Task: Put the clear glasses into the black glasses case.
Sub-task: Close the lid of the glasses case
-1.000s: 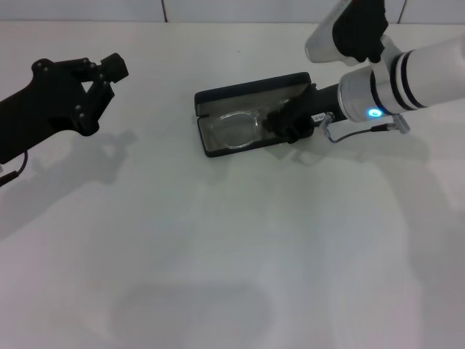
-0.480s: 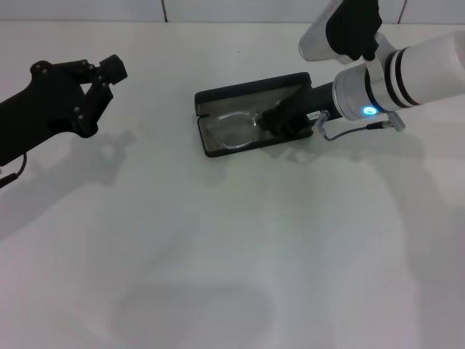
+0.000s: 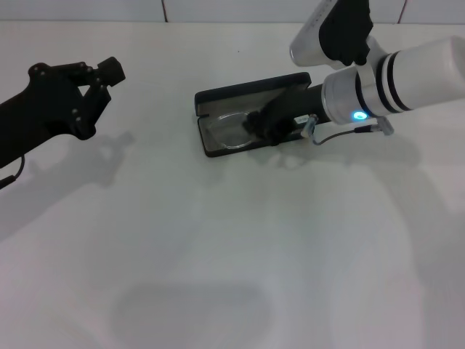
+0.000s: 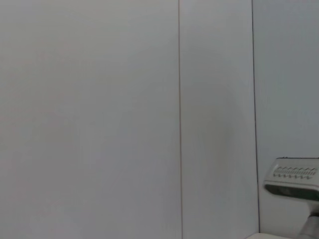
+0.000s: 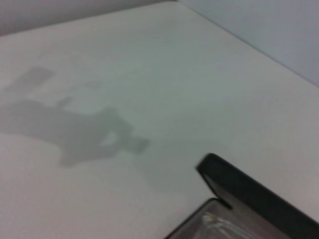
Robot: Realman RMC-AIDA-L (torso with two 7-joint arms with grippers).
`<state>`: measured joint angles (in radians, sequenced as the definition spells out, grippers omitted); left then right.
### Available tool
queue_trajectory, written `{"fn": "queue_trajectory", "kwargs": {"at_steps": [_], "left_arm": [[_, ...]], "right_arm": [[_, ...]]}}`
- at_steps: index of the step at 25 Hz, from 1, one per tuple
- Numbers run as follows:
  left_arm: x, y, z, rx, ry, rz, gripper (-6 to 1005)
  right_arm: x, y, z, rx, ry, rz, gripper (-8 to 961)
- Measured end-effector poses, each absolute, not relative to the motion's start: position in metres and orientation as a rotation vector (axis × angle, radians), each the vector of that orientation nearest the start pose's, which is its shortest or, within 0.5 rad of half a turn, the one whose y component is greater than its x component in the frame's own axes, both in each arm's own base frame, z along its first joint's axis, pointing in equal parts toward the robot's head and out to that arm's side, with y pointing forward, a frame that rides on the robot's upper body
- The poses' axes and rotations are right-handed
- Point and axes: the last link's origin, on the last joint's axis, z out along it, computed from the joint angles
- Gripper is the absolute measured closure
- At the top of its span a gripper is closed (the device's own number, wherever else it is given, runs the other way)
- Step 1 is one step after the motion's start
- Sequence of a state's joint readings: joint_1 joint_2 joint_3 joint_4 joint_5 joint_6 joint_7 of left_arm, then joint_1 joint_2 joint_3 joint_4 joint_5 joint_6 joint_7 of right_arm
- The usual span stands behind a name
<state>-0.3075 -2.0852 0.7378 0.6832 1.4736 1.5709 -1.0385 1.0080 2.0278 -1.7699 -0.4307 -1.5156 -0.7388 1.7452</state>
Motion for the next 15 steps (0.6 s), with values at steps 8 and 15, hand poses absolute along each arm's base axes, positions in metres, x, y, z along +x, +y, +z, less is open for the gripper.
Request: {"fn": "queue_trajectory", "kwargs": {"at_steps": [8,15], "left_arm": [[-0.286,0.3,0.05,-2.241,-0.311,-0.996,959],[-0.288,0.299,0.05,-2.238,-0.313,-0.994,959]], "right_arm": [[0.132,0.411,-0.112,-2.881,0.393,0.107,856],[0.142,0.406,-0.114,-2.92,0.361,0.018,856]]}}
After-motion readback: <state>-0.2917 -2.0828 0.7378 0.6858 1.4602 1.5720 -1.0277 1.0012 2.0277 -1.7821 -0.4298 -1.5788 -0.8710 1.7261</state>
